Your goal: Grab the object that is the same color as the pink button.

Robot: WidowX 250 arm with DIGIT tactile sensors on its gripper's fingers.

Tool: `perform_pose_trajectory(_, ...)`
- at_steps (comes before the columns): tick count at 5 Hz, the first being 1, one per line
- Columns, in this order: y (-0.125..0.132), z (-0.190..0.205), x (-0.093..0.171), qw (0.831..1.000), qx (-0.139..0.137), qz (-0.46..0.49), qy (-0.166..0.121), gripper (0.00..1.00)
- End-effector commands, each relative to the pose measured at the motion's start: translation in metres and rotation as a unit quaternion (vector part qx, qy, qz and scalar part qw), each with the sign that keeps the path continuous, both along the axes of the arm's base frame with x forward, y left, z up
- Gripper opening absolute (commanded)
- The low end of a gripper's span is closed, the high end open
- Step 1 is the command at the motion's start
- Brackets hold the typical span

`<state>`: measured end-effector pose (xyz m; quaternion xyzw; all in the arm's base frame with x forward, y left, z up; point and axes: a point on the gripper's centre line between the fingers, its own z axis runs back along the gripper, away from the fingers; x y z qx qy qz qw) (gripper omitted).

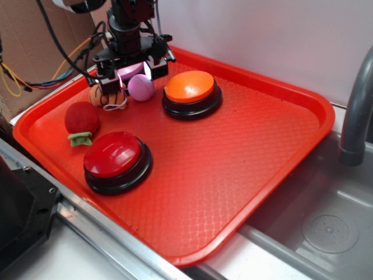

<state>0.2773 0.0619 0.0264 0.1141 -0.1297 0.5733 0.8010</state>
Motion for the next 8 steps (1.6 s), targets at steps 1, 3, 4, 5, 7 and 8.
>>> perform_pose_trajectory(1,0.016,0.002,-0.004,0.999,-0.031,0.032,-0.03,0.89)
perform_pose_trajectory(3,0.02,0.015,-0.002,0.998,-0.057,-0.007,-0.032,0.0)
perform_pose_trajectory(4,0.014,0.034,-0.002,0.995,-0.05,-0.076,-0.032,0.0)
perform_pose_trajectory(5,0.003,0.07,-0.007,0.98,-0.054,-0.192,-0.017,0.0)
perform_pose_trajectory(7,-0.034,0.131,-0.041,0.907,-0.138,-0.398,0.001,0.0)
perform_pose_trajectory(8,-0.047,0.14,-0.056,0.891,-0.134,-0.433,0.001,0.0)
